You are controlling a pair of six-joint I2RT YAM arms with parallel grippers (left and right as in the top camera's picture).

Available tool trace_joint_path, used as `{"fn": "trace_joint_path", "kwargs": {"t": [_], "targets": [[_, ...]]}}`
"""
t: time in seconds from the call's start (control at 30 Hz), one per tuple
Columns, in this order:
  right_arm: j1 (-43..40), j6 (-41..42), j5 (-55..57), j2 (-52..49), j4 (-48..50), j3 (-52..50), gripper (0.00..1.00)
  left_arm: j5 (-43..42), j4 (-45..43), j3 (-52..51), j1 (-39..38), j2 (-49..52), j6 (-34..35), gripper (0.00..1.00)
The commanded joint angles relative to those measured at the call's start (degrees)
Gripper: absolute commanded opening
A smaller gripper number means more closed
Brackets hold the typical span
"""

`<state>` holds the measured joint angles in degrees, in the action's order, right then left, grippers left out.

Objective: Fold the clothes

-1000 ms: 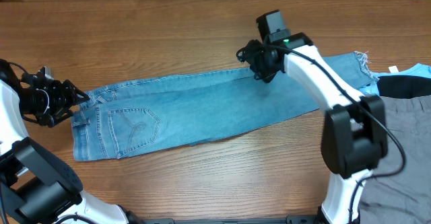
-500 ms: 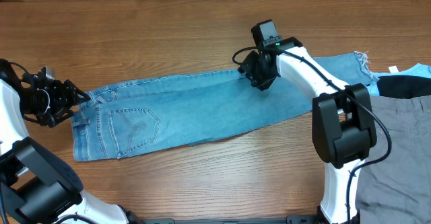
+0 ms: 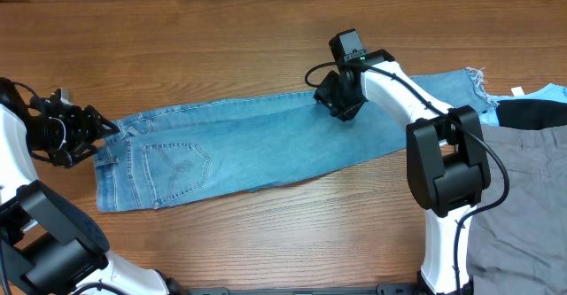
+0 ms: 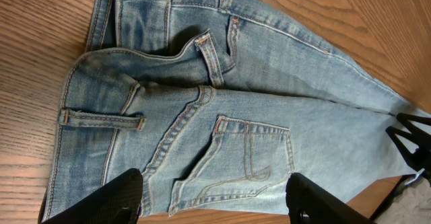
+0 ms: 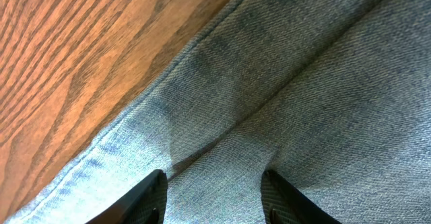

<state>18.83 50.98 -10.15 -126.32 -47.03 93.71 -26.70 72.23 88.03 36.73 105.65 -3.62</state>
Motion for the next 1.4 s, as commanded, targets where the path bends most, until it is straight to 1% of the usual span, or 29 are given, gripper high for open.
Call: {"fn": "trace_joint_path", "kwargs": {"t": [0.0,0.07,0.13,0.2,0.27,0.33,0.37,0.43,0.47,0.53,0.67,0.77,0.8,0.93,0.97,1.03,1.1,1.17,1.27,1.37], "targets": [[0.6,-0.5,0.2,-4.0,-0.9,-0.7,0.49,0.1,0.0,1.2,-0.4,-1.7,-1.1,0.71],[0.6,-1.3,0.2,-4.0,-0.8,-0.7,0.48,0.1,0.0,1.2,-0.4,-1.7,-1.1,0.71],[0.6,-2.6,0.2,-4.0,-0.9,-0.7,0.44,0.1,0.0,1.2,-0.4,-1.7,-1.1,0.71],[0.6,-5.4,0.2,-3.9,-1.0,-0.7,0.42,0.1,0.0,1.2,-0.4,-1.7,-1.1,0.71],[0.6,-7.2,0.2,-3.9,-1.8,-0.7,0.43,0.1,0.0,1.2,-0.4,-1.7,-1.1,0.71],[0.6,-6.8,0.2,-3.9,-3.1,-0.7,0.42,0.1,0.0,1.2,-0.4,-1.7,-1.1,0.71],[0.6,-5.8,0.0,-3.9,-3.7,-0.7,0.46,0.1,0.0,1.2,-0.4,-1.7,-1.1,0.71],[0.6,-6.4,-2.2,-3.9,-3.6,-0.7,0.6,0.1,0.0,1.2,-0.4,-1.7,-1.1,0.71],[0.6,-8.4,-4.0,-3.9,-3.3,-0.7,0.63,0.1,0.0,1.2,-0.4,-1.7,-1.1,0.71],[0.6,-13.4,-5.8,-3.9,-3.7,-0.6,0.63,0.1,0.2,1.2,-0.4,-1.7,-1.1,0.71],[0.3,-20.3,-5.3,-2.5,-6.1,1.0,0.64,0.1,0.2,1.2,-0.4,-1.7,-1.1,0.71],[0.3,-25.5,-2.0,0.4,-7.9,3.4,0.64,0.1,0.2,1.2,-0.4,-1.7,-1.1,0.71],[0.3,-28.4,-1.7,1.5,-7.8,4.1,0.64,0.1,0.2,1.2,-0.4,-1.7,-1.1,0.71],[1.2,-47.1,-5.1,4.7,-7.8,7.0,0.68,0.1,0.2,1.2,-0.4,-1.7,-1.1,0.71],[1.5,-50.4,-5.6,4.9,-7.9,7.2,0.69,0.1,0.2,1.2,-0.4,-1.7,-1.1,0.71],[1.8,-54.4,-5.6,4.9,-7.9,7.1,0.69,0.1,0.2,1.2,-0.4,-1.7,-1.1,0.71],[1.8,-55.1,-5.6,4.6,-6.5,6.4,0.69,0.1,0.2,1.2,-0.4,-1.7,-1.1,0.71],[1.8,-55.5,-5.7,4.3,-4.4,5.5,0.72,0.1,0.3,1.2,-0.4,-1.7,-1.1,0.71],[1.8,-55.6,-6.5,3.1,-2.1,4.8,0.72,0.1,0.3,1.2,-0.4,-1.7,-1.1,0.71],[1.8,-55.5,-6.5,2.0,-2.2,4.8,0.71,0.1,0.4,1.2,-0.4,-1.7,-1.1,0.71]]}}
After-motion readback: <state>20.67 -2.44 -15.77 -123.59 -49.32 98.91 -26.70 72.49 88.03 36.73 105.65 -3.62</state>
